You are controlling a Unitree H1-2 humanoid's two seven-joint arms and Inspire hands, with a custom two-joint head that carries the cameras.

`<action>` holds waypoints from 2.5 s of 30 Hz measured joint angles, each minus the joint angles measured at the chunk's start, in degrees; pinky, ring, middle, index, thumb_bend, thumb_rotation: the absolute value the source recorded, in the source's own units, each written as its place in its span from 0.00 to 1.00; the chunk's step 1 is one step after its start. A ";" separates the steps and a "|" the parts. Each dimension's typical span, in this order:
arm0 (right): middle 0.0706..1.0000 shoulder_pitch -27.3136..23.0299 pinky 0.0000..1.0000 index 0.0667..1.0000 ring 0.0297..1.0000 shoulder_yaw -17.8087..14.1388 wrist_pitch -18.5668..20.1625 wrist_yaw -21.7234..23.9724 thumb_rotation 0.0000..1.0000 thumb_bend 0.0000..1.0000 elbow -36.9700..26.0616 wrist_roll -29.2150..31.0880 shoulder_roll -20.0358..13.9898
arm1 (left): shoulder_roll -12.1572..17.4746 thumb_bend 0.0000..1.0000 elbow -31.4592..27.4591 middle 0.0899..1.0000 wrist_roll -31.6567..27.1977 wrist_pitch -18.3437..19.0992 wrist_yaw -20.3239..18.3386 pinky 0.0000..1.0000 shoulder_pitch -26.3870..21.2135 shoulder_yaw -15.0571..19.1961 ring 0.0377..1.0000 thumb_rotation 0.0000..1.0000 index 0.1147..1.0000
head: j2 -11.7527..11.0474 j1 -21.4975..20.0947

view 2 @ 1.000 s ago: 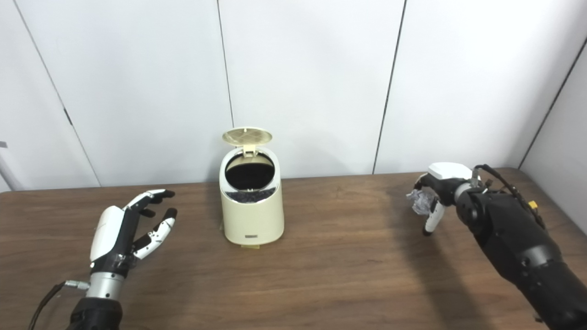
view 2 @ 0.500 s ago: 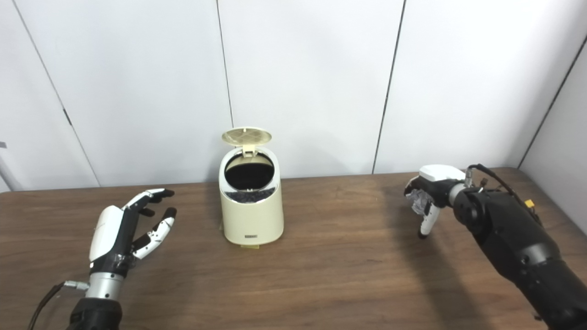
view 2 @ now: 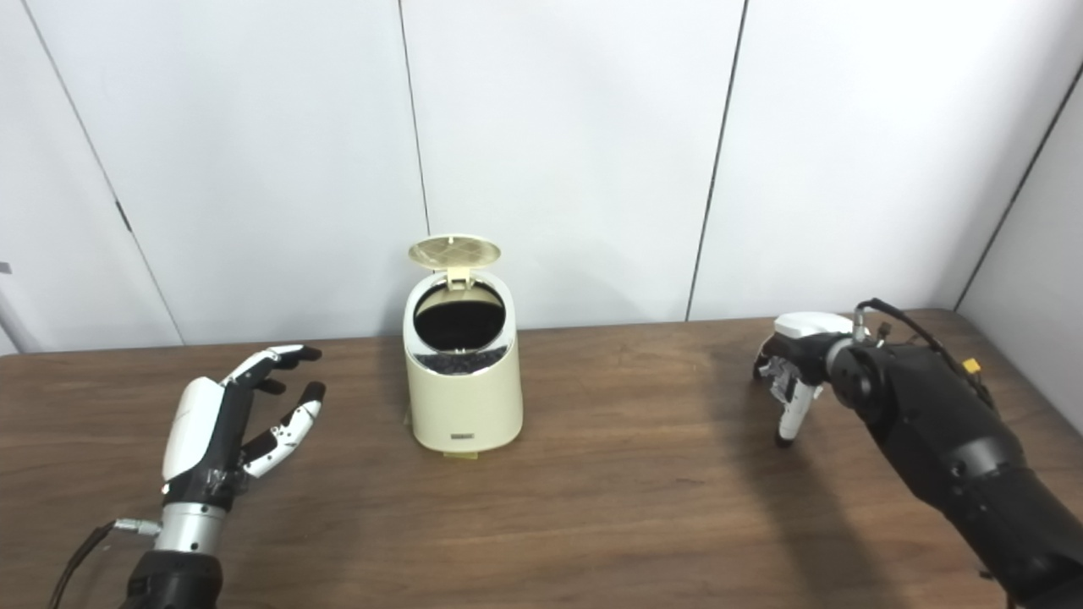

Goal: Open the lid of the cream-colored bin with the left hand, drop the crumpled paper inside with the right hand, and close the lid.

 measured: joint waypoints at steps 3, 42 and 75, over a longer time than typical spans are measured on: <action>0.81 -0.35 1.00 0.70 0.85 0.08 0.01 0.00 0.12 0.84 0.21 -0.06 0.01 | 0.01 0.38 0.00 0.73 -0.01 -0.02 -0.01 0.63 0.00 0.15 0.75 0.53 0.70 | 0.09 0.00; 0.69 -0.66 0.48 0.69 0.59 0.64 -1.88 -4.51 0.00 0.82 4.29 -0.76 0.17 | 0.07 0.37 -1.22 0.72 -0.06 -0.11 -0.20 0.60 1.31 0.94 0.73 0.49 0.70 | 0.97 -0.79; 0.51 0.27 0.52 0.44 0.59 3.59 1.19 -18.66 0.00 0.52 7.11 -7.72 0.92 | 0.54 0.38 -1.23 0.73 0.05 -0.16 -0.35 0.60 1.65 0.99 0.73 0.49 0.70 | 0.88 -1.05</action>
